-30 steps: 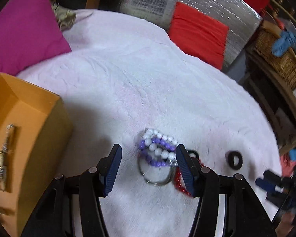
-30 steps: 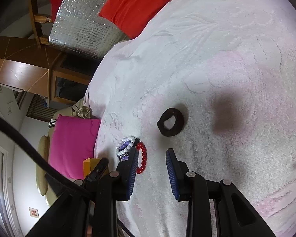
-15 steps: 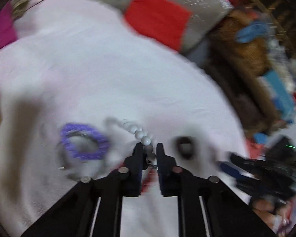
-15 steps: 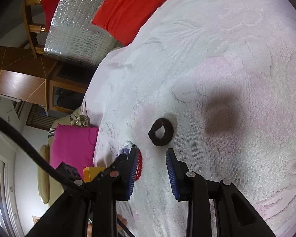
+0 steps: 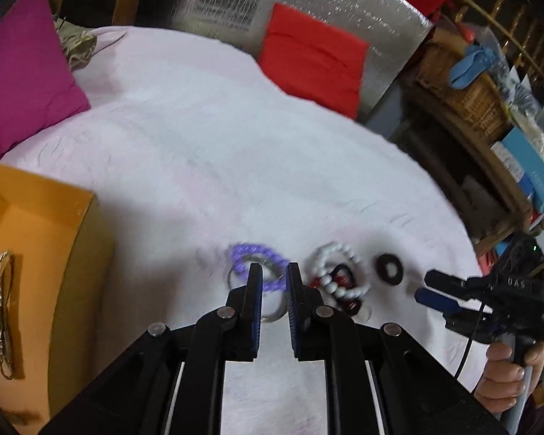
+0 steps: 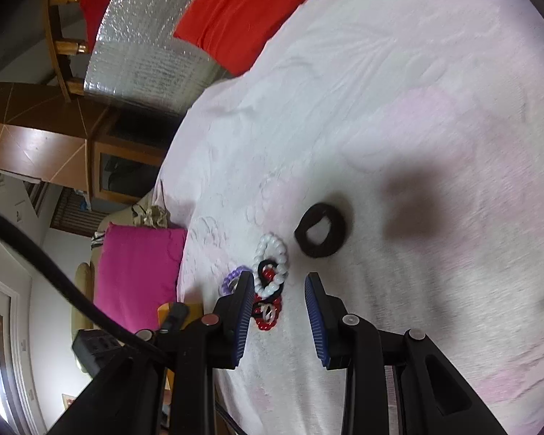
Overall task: Organize jewelry
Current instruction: 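Pull the tangled bracelets apart with the left tool, then grasp the white beaded bracelet with the right tool and drag it aside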
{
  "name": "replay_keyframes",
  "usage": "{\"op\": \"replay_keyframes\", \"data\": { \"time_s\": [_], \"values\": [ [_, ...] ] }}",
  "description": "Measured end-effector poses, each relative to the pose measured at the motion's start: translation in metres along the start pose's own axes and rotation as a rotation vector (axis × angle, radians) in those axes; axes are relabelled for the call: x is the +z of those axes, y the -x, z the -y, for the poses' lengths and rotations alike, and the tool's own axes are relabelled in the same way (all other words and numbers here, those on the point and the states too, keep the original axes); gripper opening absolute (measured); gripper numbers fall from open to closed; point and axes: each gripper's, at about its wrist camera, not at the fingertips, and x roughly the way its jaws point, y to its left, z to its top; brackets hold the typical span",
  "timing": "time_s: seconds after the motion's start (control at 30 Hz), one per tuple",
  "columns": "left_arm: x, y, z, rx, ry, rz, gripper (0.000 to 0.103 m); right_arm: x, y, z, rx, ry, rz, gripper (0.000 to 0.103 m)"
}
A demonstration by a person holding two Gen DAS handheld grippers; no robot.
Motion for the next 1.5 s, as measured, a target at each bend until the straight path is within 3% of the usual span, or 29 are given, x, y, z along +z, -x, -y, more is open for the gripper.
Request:
{"op": "replay_keyframes", "data": {
  "time_s": [0.17, 0.3, 0.4, 0.47, 0.5, 0.6, 0.77, 0.83, 0.9, 1.03, 1.17, 1.37, 1.5],
  "values": [
    [-0.009, 0.003, -0.007, 0.029, 0.003, -0.043, 0.012, -0.002, -0.031, -0.003, -0.015, -0.037, -0.027, 0.033],
    [-0.011, 0.0, 0.001, 0.032, -0.041, -0.061, 0.012, 0.004, -0.058, 0.004, -0.054, -0.094, -0.026, 0.033],
    [-0.012, 0.0, 0.008, 0.036, -0.082, -0.06, 0.012, 0.008, -0.069, 0.002, -0.037, -0.102, 0.005, 0.033],
    [-0.013, 0.0, 0.008, 0.044, -0.094, -0.06, 0.012, 0.009, -0.073, -0.006, -0.077, -0.048, 0.018, 0.012],
    [-0.013, 0.0, 0.006, 0.048, -0.093, -0.061, 0.012, 0.008, -0.075, -0.011, -0.114, -0.013, 0.021, 0.011],
    [-0.013, -0.001, 0.004, 0.057, -0.094, -0.06, 0.012, 0.007, -0.066, -0.015, -0.146, 0.016, 0.051, 0.011],
    [-0.017, -0.003, 0.022, 0.041, -0.143, -0.052, 0.013, 0.015, -0.024, -0.009, -0.095, 0.016, 0.115, 0.011],
    [-0.019, -0.005, 0.035, 0.033, -0.171, -0.046, 0.023, 0.018, -0.006, -0.002, -0.084, 0.011, 0.117, 0.011],
    [-0.021, -0.006, 0.049, 0.027, -0.198, -0.029, 0.045, 0.018, 0.011, 0.008, -0.103, 0.004, 0.121, 0.011],
    [-0.025, -0.011, 0.074, 0.019, -0.249, -0.006, 0.051, 0.026, 0.037, 0.026, -0.14, -0.012, 0.139, 0.011],
    [-0.031, -0.029, 0.09, 0.033, -0.275, -0.043, 0.052, 0.035, 0.055, 0.054, -0.185, -0.06, 0.157, 0.011],
    [-0.033, -0.046, 0.102, 0.046, -0.294, -0.056, 0.048, 0.044, 0.072, 0.075, -0.198, -0.096, 0.172, 0.011],
    [-0.034, -0.056, 0.111, 0.023, -0.325, -0.077, 0.012, 0.049, 0.086, 0.082, -0.169, -0.122, 0.217, 0.011]
  ]
}}
